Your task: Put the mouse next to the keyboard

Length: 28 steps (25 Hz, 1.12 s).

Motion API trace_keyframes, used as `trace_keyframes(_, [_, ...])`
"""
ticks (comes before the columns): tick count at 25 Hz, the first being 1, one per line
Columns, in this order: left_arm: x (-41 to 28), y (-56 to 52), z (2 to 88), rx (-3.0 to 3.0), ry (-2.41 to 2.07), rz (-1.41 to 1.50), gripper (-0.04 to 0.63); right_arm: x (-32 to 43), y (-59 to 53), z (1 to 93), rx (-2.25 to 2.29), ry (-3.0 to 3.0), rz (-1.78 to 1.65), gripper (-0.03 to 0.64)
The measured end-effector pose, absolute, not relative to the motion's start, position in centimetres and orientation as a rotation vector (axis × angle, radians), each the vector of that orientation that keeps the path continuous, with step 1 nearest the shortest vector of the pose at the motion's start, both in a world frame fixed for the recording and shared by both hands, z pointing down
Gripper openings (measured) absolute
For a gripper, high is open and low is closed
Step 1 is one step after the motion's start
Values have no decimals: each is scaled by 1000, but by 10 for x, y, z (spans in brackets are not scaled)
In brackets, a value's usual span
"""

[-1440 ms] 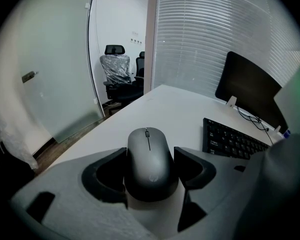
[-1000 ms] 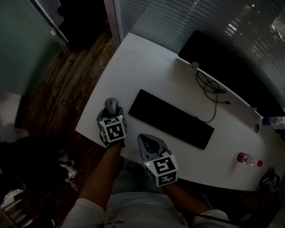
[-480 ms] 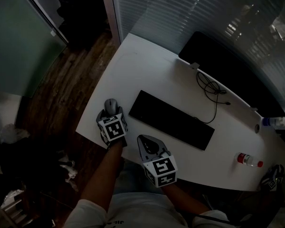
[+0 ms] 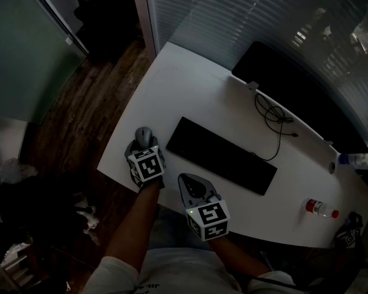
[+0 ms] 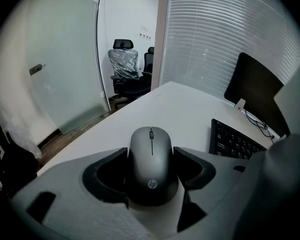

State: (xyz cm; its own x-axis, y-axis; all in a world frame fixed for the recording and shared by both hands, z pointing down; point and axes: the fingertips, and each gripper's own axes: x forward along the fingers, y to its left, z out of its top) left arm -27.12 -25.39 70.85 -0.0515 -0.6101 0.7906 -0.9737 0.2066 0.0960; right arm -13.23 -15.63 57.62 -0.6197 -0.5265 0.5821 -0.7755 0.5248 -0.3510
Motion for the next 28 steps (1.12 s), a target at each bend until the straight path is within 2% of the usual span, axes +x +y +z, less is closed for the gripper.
trace_keyframes(12, [-258,-254,684,1617,-1723,637,296,-133,-158,567,1083,-2378,829,3])
trace_keyframes(28, [-176,-212,638,1856,-1551,721,296,-53,-118,534,1409,-2310,827,3])
